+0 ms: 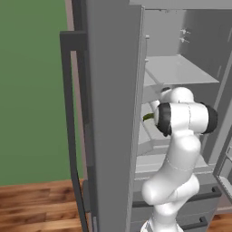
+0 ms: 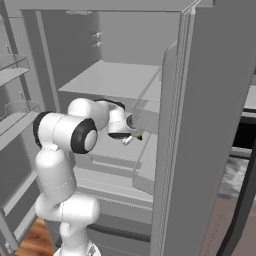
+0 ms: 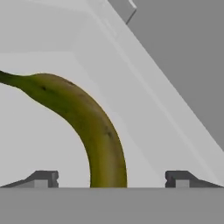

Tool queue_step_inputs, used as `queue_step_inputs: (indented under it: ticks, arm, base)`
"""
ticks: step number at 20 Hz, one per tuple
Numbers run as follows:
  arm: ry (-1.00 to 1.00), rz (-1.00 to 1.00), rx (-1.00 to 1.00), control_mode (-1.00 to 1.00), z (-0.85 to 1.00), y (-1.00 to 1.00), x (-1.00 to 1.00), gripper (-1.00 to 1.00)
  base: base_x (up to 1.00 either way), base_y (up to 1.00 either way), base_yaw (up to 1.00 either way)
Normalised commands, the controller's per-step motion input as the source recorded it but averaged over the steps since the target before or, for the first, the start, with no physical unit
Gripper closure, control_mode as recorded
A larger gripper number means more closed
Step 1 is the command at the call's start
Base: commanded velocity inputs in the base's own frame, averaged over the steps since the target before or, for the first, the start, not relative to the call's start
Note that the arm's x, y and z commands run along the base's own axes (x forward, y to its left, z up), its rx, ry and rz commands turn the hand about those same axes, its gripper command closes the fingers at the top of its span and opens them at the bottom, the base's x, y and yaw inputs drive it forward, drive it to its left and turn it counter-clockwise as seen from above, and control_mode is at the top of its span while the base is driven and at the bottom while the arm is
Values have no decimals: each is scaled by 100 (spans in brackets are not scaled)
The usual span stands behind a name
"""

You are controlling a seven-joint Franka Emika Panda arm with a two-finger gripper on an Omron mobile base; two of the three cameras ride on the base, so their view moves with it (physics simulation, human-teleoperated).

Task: Place the beers on the top shelf of the fridge to keep them out of children's reach, and place the banana on lower shelves for easy access.

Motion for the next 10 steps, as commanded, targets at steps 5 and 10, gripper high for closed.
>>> queue_step_inputs:
  ticks: [5, 10]
  arm:
    - [0, 3, -2, -100, 33, 0, -36, -100]
    - [0, 5, -2, -100, 43, 0, -31, -100]
  base:
    - [0, 0, 0]
    - [0, 0, 0]
